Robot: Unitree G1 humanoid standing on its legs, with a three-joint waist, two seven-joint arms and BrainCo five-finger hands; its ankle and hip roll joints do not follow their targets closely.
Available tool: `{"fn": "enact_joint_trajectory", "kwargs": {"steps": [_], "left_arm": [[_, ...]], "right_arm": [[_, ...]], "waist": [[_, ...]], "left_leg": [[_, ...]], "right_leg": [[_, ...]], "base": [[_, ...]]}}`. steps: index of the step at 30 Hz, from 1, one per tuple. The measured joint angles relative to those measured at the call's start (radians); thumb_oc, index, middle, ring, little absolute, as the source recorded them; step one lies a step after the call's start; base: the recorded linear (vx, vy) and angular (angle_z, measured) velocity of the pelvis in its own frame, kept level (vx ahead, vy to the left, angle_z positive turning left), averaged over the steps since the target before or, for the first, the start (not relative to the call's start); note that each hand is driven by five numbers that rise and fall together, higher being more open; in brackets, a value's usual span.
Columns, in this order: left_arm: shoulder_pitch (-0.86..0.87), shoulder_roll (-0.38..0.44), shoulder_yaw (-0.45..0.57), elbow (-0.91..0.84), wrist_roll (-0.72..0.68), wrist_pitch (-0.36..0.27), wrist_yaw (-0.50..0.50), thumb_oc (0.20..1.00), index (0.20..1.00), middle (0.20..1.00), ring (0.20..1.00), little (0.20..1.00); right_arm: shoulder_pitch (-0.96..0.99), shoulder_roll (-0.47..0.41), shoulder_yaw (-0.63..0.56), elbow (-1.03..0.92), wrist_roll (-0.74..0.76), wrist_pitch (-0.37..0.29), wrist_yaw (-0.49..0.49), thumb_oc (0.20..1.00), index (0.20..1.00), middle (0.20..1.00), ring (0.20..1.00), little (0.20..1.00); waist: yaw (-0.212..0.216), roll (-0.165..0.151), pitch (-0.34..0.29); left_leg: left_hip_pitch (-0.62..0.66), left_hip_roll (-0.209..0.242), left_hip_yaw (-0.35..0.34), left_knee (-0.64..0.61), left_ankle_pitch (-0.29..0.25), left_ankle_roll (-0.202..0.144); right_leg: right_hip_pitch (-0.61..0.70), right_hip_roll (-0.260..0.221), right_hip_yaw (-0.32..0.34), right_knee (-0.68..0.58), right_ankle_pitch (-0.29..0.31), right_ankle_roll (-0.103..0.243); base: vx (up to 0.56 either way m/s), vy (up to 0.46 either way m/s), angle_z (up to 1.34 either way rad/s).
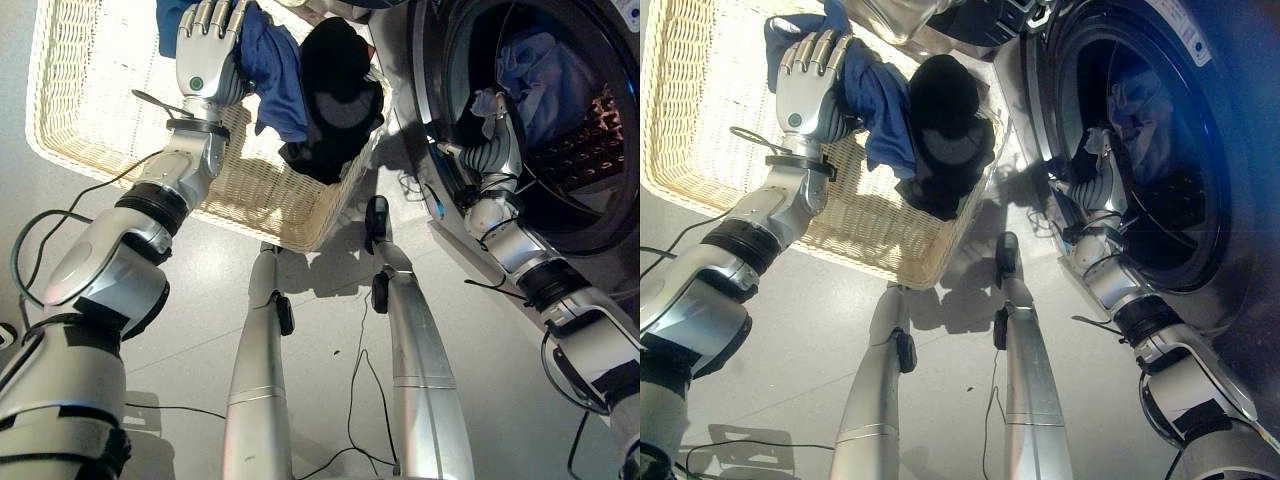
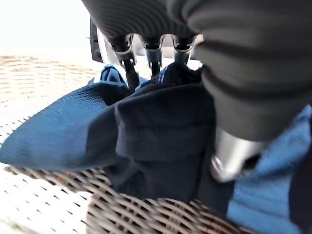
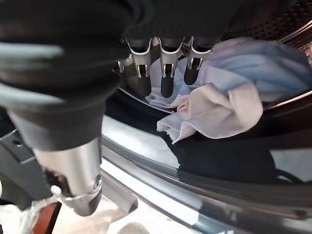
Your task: Put the clothes into the washing machine.
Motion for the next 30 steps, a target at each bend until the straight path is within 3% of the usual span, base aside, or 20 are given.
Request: {"fn": "enact_joint_trajectory", "kwargs": {"steps": [2, 4, 6, 8, 9, 10, 17, 20, 25, 26, 27, 29, 30], "left_arm": [[-0.006, 0.000, 0.016, 0.003, -0.007, -0.002, -0.013, 0.934, 0.934, 0.934, 0.934, 0.934], [-0.004, -0.004, 0.018, 0.012, -0.009, -0.002, -0.024, 0.944, 0.944, 0.944, 0.944, 0.944], [-0.004, -0.005, 0.021, 0.020, -0.009, -0.002, -0.030, 0.893, 0.893, 0.893, 0.893, 0.893], [-0.003, -0.005, 0.036, 0.025, -0.009, -0.008, -0.037, 0.561, 0.561, 0.561, 0.561, 0.561], [-0.004, -0.005, 0.038, 0.026, -0.009, -0.008, -0.038, 0.313, 0.313, 0.313, 0.313, 0.313], [-0.007, -0.005, 0.039, 0.031, -0.009, -0.009, -0.037, 0.200, 0.200, 0.200, 0.200, 0.200], [0.003, -0.005, 0.041, 0.039, -0.011, -0.017, -0.037, 0.200, 0.200, 0.200, 0.200, 0.200], [0.031, -0.010, 0.081, 0.038, -0.072, -0.059, -0.020, 0.200, 0.200, 0.200, 0.200, 0.200], [0.147, -0.017, 0.271, -0.010, -0.189, -0.182, 0.056, 0.200, 0.200, 0.200, 0.200, 0.200], [0.147, -0.017, 0.271, -0.010, -0.189, -0.182, 0.056, 0.200, 0.200, 0.200, 0.200, 0.200], [0.217, -0.018, 0.336, -0.077, -0.196, -0.226, 0.089, 0.200, 0.200, 0.200, 0.200, 0.200], [0.286, -0.035, 0.371, -0.116, -0.190, -0.258, 0.103, 0.200, 0.200, 0.200, 0.200, 0.200], [0.361, -0.051, 0.450, -0.212, -0.186, -0.277, 0.125, 0.200, 0.200, 0.200, 0.200, 0.200]], "right_arm": [[0.000, 0.000, -0.001, -0.030, 0.000, 0.000, -0.001, 1.000, 1.000, 1.000, 1.000, 1.000], [-0.001, 0.001, -0.001, -0.038, 0.000, 0.002, -0.001, 1.000, 1.000, 1.000, 1.000, 1.000], [-0.001, 0.001, -0.001, -0.049, 0.000, 0.003, -0.002, 1.000, 1.000, 1.000, 1.000, 1.000], [-0.002, 0.001, -0.002, -0.053, 0.000, 0.004, -0.003, 1.000, 1.000, 1.000, 1.000, 1.000], [-0.002, 0.001, -0.002, -0.053, 0.000, 0.005, -0.003, 1.000, 1.000, 1.000, 1.000, 1.000], [-0.002, 0.001, -0.002, -0.053, 0.000, 0.006, -0.004, 1.000, 1.000, 1.000, 1.000, 1.000], [0.006, 0.002, -0.003, -0.068, -0.001, 0.021, -0.012, 1.000, 1.000, 1.000, 1.000, 1.000], [0.017, 0.002, -0.004, -0.083, 0.001, 0.014, -0.018, 1.000, 1.000, 1.000, 1.000, 1.000], [0.091, 0.043, -0.066, -0.125, 0.091, -0.086, 0.011, 1.000, 1.000, 1.000, 1.000, 1.000], [0.091, 0.043, -0.066, -0.125, 0.091, -0.086, 0.011, 1.000, 1.000, 1.000, 1.000, 1.000], [0.147, 0.069, -0.107, -0.187, 0.146, -0.127, 0.043, 1.000, 1.000, 1.000, 1.000, 1.000], [0.196, 0.093, -0.119, -0.212, 0.198, -0.172, 0.081, 1.000, 1.000, 1.000, 1.000, 1.000], [0.255, 0.116, -0.176, -0.273, 0.222, -0.196, 0.097, 1.000, 1.000, 1.000, 1.000, 1.000]], "waist": [[-0.004, 0.000, 0.000], [-0.003, 0.000, 0.000], [-0.003, 0.000, 0.000], [-0.003, 0.000, 0.000], [-0.003, 0.000, 0.000], [-0.003, 0.000, 0.000], [-0.004, 0.000, 0.000], [-0.005, 0.000, 0.000], [-0.003, 0.000, 0.000], [-0.003, 0.000, 0.000], [-0.003, 0.000, 0.000], [0.011, 0.000, 0.000], [0.003, 0.000, 0.000]], "left_leg": [[-0.008, 0.000, 0.000, 0.001, 0.000, 0.000], [-0.009, 0.000, 0.000, 0.001, 0.000, 0.000], [-0.009, 0.001, 0.000, 0.001, 0.000, 0.000], [-0.009, 0.001, 0.000, 0.001, 0.000, 0.000], [-0.009, 0.001, 0.000, 0.001, 0.000, 0.000], [-0.009, 0.001, 0.000, 0.003, 0.000, 0.000], [-0.009, 0.002, 0.000, 0.006, 0.000, 0.000], [-0.009, 0.004, 0.000, 0.006, 0.000, 0.000], [-0.008, 0.008, -0.003, 0.006, 0.001, -0.002], [-0.008, 0.008, -0.003, 0.006, 0.001, -0.002], [-0.008, 0.008, -0.005, 0.006, 0.002, -0.003], [-0.008, 0.006, -0.006, 0.012, 0.002, -0.004], [-0.004, 0.005, -0.010, 0.010, 0.000, -0.006]], "right_leg": [[-0.007, 0.000, 0.000, 0.000, 0.002, -0.002], [-0.008, 0.000, 0.000, 0.000, 0.004, -0.006], [-0.008, 0.001, 0.000, 0.000, 0.004, -0.006], [-0.008, 0.000, 0.000, 0.001, 0.004, -0.006], [-0.008, 0.000, 0.000, 0.001, 0.004, -0.006], [-0.007, 0.000, 0.000, 0.002, 0.004, -0.006], [-0.007, 0.001, -0.001, 0.005, 0.004, -0.006], [-0.007, 0.003, -0.001, 0.005, 0.004, -0.007], [-0.005, 0.007, -0.004, 0.007, 0.004, -0.007], [-0.005, 0.007, -0.004, 0.007, 0.004, -0.007], [-0.005, 0.007, -0.004, 0.010, 0.003, -0.008], [-0.004, 0.007, -0.004, 0.016, -0.003, 0.001], [-0.004, 0.006, -0.004, 0.017, -0.004, -0.001]], "base": [[0.00, 0.000, 0.00], [0.00, 0.000, 0.00], [0.00, 0.000, 0.00], [0.00, 0.000, 0.00], [0.00, 0.000, 0.00], [0.00, 0.000, 0.00], [0.00, 0.000, 0.00], [0.01, -0.046, 0.00], [0.00, -0.040, 0.00], [0.01, -0.032, 0.01], [0.01, -0.041, 0.02], [0.01, -0.038, 0.03], [0.00, 0.000, 0.00]]}}
